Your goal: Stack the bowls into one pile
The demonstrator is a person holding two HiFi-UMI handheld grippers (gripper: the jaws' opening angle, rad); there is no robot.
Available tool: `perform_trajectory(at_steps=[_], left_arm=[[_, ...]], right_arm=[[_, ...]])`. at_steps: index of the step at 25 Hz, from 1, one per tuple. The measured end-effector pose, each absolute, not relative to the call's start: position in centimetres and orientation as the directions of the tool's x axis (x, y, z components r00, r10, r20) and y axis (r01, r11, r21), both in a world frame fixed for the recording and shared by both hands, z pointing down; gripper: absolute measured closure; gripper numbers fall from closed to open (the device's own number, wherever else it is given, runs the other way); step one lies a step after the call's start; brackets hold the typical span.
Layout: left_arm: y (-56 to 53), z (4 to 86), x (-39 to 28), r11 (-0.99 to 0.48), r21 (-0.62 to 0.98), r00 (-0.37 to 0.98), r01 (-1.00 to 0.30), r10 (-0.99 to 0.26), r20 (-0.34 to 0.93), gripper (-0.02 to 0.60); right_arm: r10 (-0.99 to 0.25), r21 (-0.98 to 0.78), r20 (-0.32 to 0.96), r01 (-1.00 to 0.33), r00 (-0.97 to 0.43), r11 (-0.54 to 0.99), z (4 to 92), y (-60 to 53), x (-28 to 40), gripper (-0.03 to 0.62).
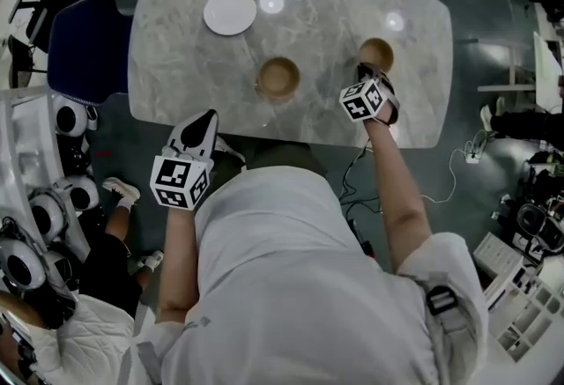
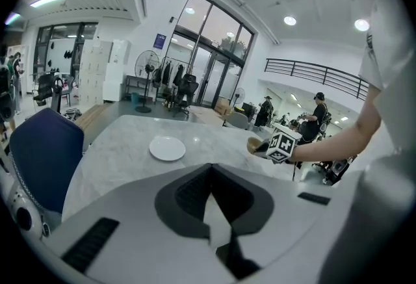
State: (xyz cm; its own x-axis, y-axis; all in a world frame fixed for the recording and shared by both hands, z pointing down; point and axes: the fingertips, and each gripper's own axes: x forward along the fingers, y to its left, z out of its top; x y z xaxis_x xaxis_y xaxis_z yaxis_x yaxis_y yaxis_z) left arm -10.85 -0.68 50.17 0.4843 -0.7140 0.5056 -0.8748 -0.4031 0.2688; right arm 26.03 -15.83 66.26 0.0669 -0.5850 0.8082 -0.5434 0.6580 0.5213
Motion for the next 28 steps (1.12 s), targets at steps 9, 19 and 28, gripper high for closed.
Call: perform_trajectory(at_steps=[9,19,28], left_arm=[[0.4,50.1,-15.6,-0.406,0.279,0.493,-0.87,-0.723,0.484,0.578],[1.5,49.7,-19.4,-0.416,0.288,0.505,-0.863,-0.73,0.46,0.578],[3.4,49.8,-22.1,-0.426,0.284,0.512,-0.859,-0.726,0.458,0.578]], right_arm=[[-0.578,0.498,0.816,-0.529,0.018,0.687,65.4,-13.6,18.5,0.569],[-0.567,0.475,0.824,-0.514,-0.027,0.714,64.6,-11.0,11.8,0.568],[-0.559,0.463,0.827,-0.49,-0.063,0.739,64.6,-8.8,6.8,0.566]])
